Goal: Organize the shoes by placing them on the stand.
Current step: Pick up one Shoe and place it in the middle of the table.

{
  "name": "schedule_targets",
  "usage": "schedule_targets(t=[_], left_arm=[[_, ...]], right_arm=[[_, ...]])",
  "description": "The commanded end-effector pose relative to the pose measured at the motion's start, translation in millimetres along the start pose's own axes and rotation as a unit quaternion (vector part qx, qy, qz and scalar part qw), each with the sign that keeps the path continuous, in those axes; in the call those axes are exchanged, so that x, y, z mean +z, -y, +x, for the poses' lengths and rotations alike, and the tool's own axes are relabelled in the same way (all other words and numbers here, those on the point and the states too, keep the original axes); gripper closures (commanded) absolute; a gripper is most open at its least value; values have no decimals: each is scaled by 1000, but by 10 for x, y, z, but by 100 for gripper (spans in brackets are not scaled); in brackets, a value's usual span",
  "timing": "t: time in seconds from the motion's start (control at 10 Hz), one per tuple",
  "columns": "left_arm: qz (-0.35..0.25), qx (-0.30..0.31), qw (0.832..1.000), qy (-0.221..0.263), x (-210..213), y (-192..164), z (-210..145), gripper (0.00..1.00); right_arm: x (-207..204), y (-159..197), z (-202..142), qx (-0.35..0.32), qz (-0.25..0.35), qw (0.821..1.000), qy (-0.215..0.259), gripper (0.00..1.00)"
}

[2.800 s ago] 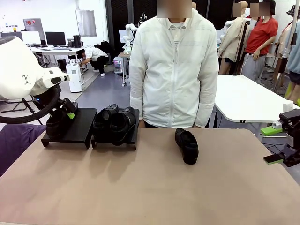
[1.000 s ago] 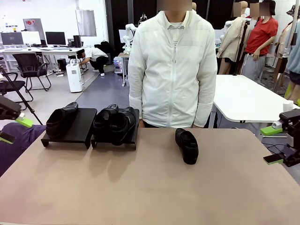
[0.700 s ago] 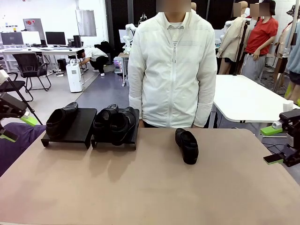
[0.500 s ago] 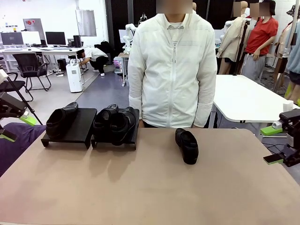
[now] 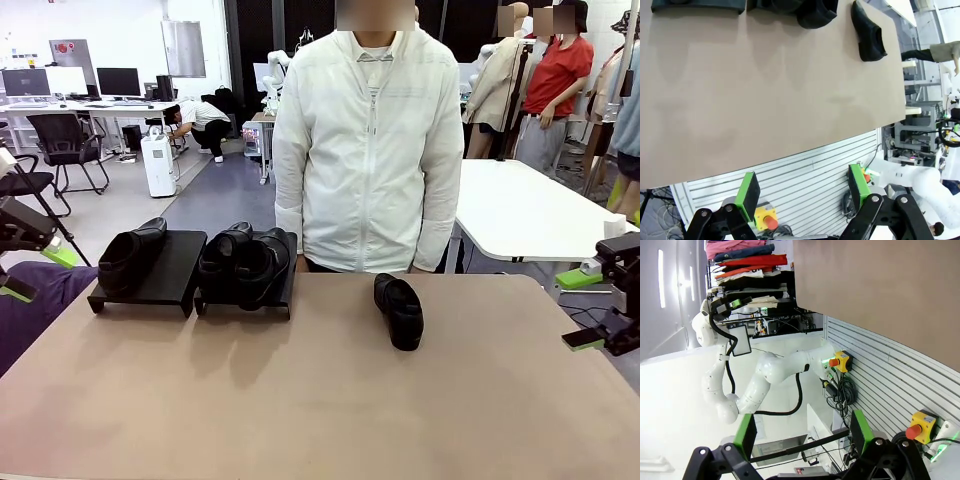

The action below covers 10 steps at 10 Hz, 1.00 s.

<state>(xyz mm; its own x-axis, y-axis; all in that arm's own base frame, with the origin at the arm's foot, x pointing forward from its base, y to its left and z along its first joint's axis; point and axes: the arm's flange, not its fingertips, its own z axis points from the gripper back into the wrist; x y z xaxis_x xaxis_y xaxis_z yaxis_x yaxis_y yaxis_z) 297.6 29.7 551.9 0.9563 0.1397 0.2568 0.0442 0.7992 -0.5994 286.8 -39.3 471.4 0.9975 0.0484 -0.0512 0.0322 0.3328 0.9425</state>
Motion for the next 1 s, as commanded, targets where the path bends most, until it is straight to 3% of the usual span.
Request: schedule_targets(t=[0.0, 0.1, 0.3, 0.4, 0.6, 0.7, 0.9], left_arm=[[-7, 6, 1000, 3, 26, 7, 1, 8], [0, 0, 1000, 0, 0, 0, 0, 0], [7, -5, 1000, 21, -1, -12, -1, 0], [5, -9, 1000, -5, 13, -10, -19, 0], [2, -3, 1000, 5, 8, 5, 5, 0], [2, -3, 1000, 5, 8, 5, 5, 0], [2, -3, 1000, 5, 8, 5, 5, 0]], right_arm=[[30, -12, 8, 12, 2, 1000, -1, 0], [30, -12, 8, 12, 2, 1000, -1, 0], [30, -12, 8, 12, 2, 1000, -1, 0], [30, -12, 8, 12, 2, 1000, -1, 0], [0, 0, 0, 0, 0, 1000, 0, 0], [-549, -94, 613, 29, -4, 1000, 1, 0], [-1505, -42, 1387, 113, -70, 991, 31, 0]])
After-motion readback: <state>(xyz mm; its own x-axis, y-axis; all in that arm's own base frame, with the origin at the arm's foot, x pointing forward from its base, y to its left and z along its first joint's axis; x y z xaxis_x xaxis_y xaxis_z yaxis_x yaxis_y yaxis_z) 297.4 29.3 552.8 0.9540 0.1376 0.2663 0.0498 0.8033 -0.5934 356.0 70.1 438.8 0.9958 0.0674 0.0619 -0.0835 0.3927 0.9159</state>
